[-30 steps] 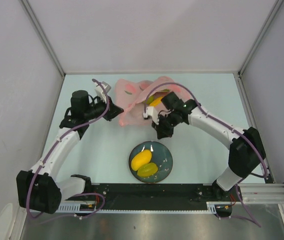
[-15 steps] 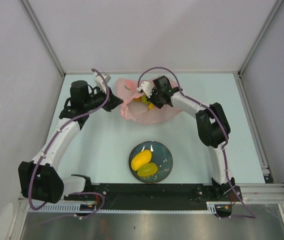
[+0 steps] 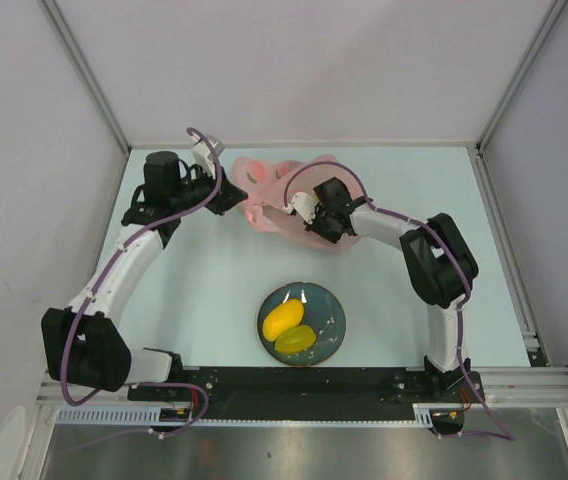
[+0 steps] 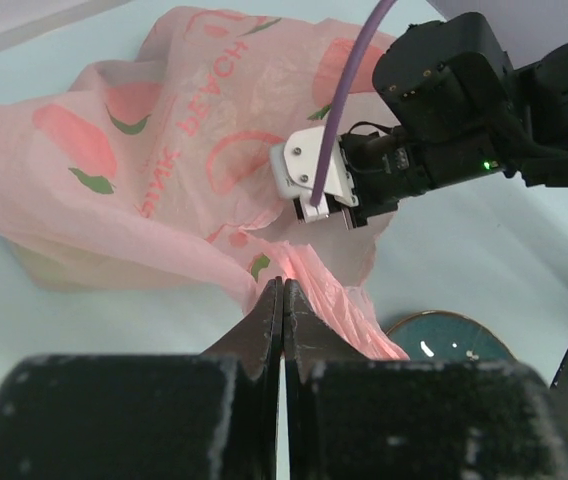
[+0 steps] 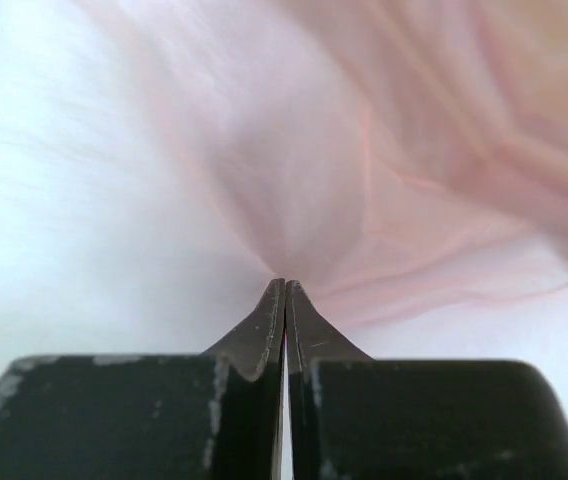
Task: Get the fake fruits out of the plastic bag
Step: Take out the fake fruit from the plastic bag.
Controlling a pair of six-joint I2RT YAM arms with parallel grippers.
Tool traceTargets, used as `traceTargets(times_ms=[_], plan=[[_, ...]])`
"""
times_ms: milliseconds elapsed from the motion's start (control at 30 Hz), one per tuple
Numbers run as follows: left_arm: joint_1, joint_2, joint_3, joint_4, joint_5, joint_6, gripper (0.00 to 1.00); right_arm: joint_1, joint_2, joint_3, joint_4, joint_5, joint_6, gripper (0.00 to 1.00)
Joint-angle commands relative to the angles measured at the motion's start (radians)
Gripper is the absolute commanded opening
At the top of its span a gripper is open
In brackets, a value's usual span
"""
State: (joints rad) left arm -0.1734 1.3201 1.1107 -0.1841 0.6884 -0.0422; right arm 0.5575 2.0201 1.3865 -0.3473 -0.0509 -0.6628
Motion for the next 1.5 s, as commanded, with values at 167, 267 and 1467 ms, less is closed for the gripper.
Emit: traceTargets(times_ms=[167, 267, 1467], plan=[[0.008, 0.044, 0.123, -0.014, 0.014, 0.041, 0.0, -0.056, -0.078, 0.15, -0.03, -0.161, -0.235, 0.13], [0.008, 0.067, 0.15, -0.026, 0.016, 0.063, 0.0, -0.074, -0.044, 0.177, -0.062, -0.21, -0.357, 0.31], [0.003, 0.106, 0.176, -0.026, 0.008, 0.077, 0.0, -0.116, 0.103, 0.533, -0.177, -0.437, -0.22, 0.18]])
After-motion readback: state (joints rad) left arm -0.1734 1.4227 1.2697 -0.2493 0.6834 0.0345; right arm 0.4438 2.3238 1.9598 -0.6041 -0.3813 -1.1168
